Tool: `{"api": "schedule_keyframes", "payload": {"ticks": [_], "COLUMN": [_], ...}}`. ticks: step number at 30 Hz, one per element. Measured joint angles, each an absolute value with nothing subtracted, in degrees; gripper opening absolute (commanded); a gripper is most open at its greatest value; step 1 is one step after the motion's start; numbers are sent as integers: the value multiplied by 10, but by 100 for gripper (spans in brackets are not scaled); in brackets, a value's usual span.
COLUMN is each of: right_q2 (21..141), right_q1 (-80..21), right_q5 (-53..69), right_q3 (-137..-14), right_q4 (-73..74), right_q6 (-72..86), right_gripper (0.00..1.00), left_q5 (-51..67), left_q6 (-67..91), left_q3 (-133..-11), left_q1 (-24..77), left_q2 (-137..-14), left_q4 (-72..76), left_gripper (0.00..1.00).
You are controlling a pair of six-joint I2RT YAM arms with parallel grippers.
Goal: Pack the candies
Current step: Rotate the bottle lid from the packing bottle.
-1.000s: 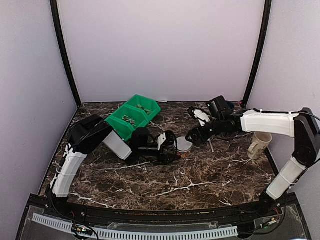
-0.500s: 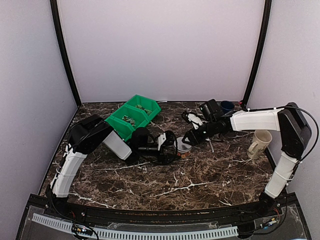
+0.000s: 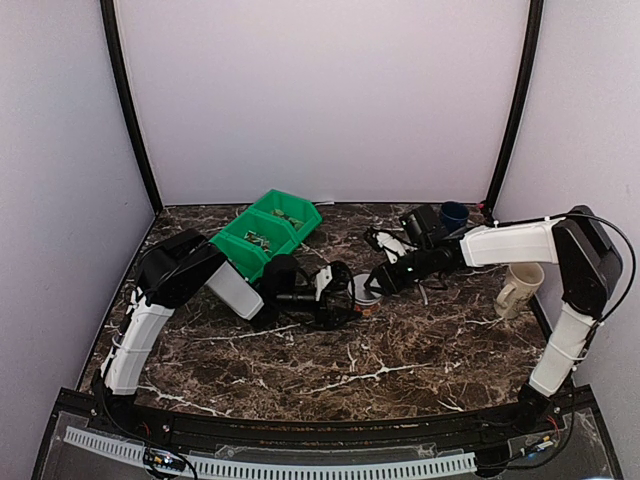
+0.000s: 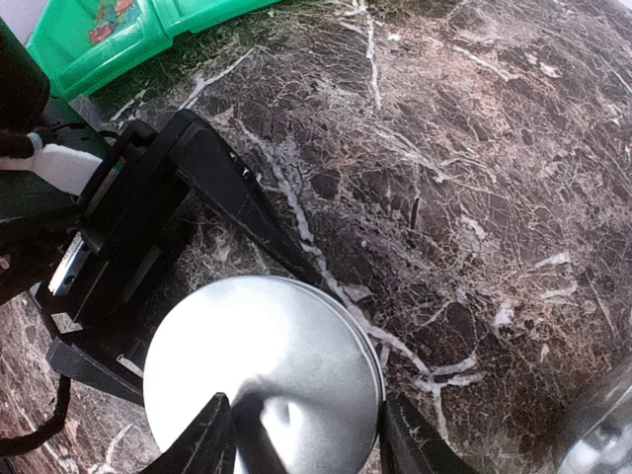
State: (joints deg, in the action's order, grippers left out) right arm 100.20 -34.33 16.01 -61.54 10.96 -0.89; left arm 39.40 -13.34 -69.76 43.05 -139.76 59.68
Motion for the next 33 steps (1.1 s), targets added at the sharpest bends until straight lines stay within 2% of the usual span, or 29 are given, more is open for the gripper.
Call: {"api": "schedule_keyframes", "payload": {"ticks": [10,21,33], "right_q2": [987,968,945], "right_q1": [-341,-340,-338], "right_q5": [167,169,172], "right_q3": [-593,-577,-561], "right_q4": [98,109,134], "right_q6": [-3,-1,-1], "right_gripper": [44,43,43], "left_q5": [394,398,399], "left_q6": [-133,-135,-141], "left_q3": [-698,-698,-700], "left_q1": [430,433,433], "left_q2": [-1398,-1398,-1398], "left_q4": [597,596,595], "left_gripper": [89,81,81]}}
